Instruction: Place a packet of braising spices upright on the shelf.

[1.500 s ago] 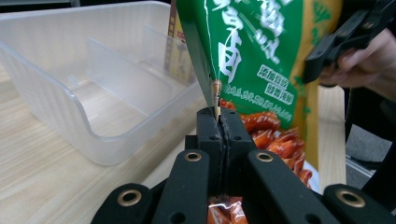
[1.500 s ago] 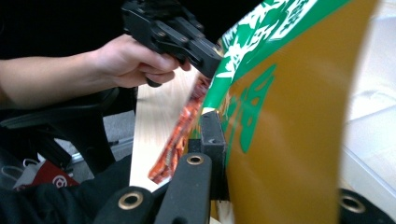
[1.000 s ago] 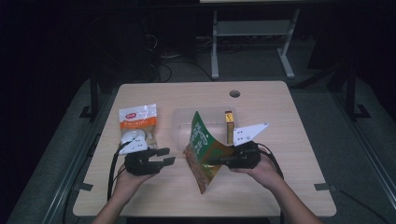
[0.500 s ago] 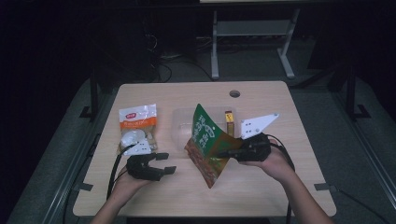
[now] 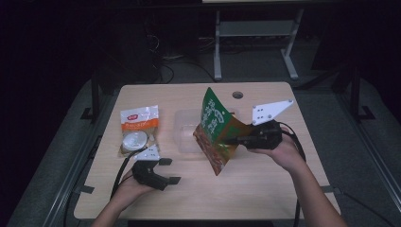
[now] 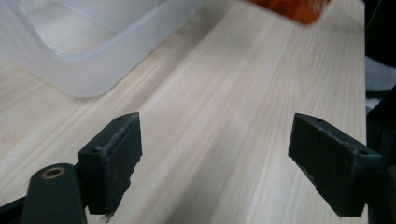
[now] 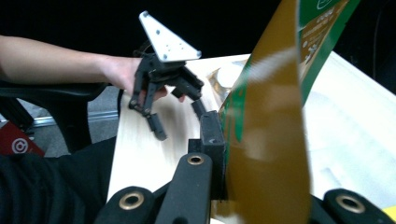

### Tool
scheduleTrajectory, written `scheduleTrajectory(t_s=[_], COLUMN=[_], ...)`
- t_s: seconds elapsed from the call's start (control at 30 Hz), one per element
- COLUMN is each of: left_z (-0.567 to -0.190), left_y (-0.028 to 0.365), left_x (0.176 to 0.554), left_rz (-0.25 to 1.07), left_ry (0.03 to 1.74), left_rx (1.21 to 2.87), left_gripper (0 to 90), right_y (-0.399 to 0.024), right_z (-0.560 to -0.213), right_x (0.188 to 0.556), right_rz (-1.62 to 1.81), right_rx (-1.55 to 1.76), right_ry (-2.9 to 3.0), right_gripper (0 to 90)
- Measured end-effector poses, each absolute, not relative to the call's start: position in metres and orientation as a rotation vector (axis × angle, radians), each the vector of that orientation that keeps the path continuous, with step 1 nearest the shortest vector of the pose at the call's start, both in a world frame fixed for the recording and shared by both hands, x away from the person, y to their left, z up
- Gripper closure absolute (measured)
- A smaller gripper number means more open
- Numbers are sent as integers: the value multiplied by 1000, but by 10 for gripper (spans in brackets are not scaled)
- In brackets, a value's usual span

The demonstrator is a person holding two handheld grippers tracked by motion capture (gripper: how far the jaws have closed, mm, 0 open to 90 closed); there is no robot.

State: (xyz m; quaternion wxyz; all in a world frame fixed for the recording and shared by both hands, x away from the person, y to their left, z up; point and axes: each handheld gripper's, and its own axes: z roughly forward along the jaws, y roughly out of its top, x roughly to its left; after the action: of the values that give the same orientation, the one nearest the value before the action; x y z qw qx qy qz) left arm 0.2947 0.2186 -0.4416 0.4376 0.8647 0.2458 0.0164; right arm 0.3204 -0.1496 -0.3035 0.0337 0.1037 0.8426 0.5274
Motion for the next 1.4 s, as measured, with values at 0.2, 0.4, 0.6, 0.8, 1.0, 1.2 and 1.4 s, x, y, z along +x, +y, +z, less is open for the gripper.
scheduleTrajectory(t_s=[0.2, 0.4, 0.6, 0.8, 1.0, 1.2, 1.4], left_z=[-443, -444, -444, -445, -445, -446, -446], left_y=[218, 218, 217, 218, 218, 217, 217], left_x=[294, 293, 292, 292, 293, 293, 292], left_rz=[63, 68, 69, 70, 70, 66, 63], left_ry=[587, 583, 572, 570, 565, 566, 567], left_rx=[2220, 2244, 2261, 2264, 2270, 2274, 2275], left_gripper=[137, 136, 137, 137, 137, 136, 137], right_y=[-151, -153, -152, -153, -155, -155, -154], right_z=[-293, -281, -277, -280, -283, -292, -300], right_x=[334, 352, 368, 386, 397, 406, 412], right_rz=[1603, 1587, 1549, 1505, 1498, 1485, 1476], right_rx=[327, 363, 391, 450, 482, 512, 540], right_ry=[2576, 2555, 2560, 2573, 2587, 2597, 2613], right_gripper=[899, 899, 900, 900, 899, 899, 899])
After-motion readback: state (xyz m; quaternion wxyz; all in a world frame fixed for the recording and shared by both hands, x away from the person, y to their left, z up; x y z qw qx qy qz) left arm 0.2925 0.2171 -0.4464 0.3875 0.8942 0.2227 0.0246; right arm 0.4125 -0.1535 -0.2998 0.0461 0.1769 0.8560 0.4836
